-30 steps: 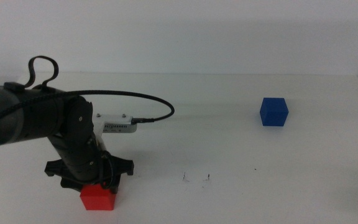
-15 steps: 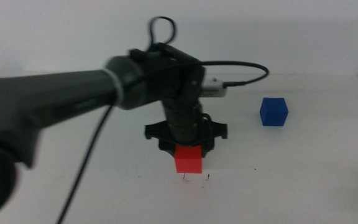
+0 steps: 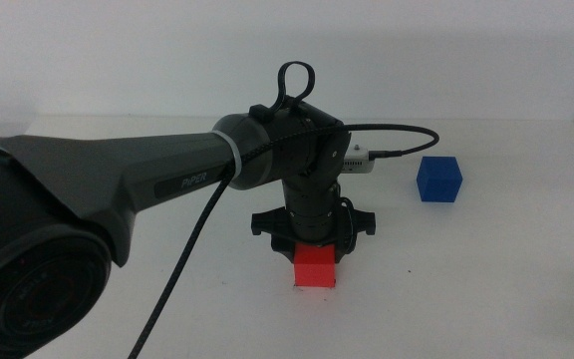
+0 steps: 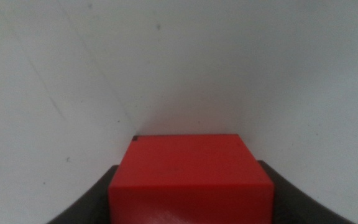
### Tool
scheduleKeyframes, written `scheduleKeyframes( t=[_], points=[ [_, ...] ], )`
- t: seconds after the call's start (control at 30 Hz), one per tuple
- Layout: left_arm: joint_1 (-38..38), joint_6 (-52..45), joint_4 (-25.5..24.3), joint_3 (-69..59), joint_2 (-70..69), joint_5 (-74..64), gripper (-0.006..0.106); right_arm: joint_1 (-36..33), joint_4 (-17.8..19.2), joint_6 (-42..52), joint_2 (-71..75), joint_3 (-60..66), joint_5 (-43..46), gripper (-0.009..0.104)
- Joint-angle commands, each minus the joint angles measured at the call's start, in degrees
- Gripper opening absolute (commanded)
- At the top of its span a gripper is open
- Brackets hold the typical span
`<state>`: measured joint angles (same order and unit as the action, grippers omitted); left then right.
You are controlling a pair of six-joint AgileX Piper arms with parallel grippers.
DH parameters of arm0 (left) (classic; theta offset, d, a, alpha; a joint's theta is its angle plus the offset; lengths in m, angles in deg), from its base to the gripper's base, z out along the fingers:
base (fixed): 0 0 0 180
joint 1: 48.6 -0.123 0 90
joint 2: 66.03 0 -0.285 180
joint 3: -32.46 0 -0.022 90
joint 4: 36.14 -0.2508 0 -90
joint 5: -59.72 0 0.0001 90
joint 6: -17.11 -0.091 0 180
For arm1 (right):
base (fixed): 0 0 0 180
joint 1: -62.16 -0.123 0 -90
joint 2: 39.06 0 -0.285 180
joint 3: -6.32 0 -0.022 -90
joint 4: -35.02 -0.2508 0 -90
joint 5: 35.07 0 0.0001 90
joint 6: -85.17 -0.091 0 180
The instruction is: Stack red cubes first, then green, then blue cubes in a specific spot.
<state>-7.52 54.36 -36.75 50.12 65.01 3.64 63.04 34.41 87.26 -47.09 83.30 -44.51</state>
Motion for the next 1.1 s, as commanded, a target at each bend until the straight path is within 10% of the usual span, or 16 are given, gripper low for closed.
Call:
scheduleKeyframes(
  t=[0.0, 0.13, 0.2, 0.33, 0.53, 0.77, 1.07],
  points=[
    [0.10, 0.27, 0.93, 0.61, 0.41, 0.24, -0.001, 0.22, 0.61, 0.32, 0.24, 0.23, 0.40, 0.093],
    [0.10, 0.27, 1.10, 0.61, 0.98, 0.24, 0.006, 0.22, 0.61, 0.32, 0.24, 0.23, 0.40, 0.093],
    [0.10, 0.27, 1.48, 0.61, 0.98, 1.03, 0.066, 0.22, 0.61, 0.32, 0.24, 0.23, 0.40, 0.093],
    [0.02, 0.13, 0.62, 0.65, 0.53, 0.88, 0.091, 0.22, 0.61, 0.32, 0.24, 0.23, 0.40, 0.093],
    [-2.09, -3.36, -0.43, 0.65, -6.96, -0.46, 0.094, 0.22, 0.61, 0.32, 0.24, 0.23, 0.40, 0.093],
    [-12.81, -2.83, -14.80, 0.65, -17.92, -11.27, 0.094, 0.22, 0.61, 0.32, 0.24, 0.23, 0.40, 0.093],
    [-39.91, -25.06, -3.39, 0.65, -13.83, -2.78, 0.094, 0.22, 0.61, 0.32, 0.24, 0.23, 0.40, 0.093]
  ],
)
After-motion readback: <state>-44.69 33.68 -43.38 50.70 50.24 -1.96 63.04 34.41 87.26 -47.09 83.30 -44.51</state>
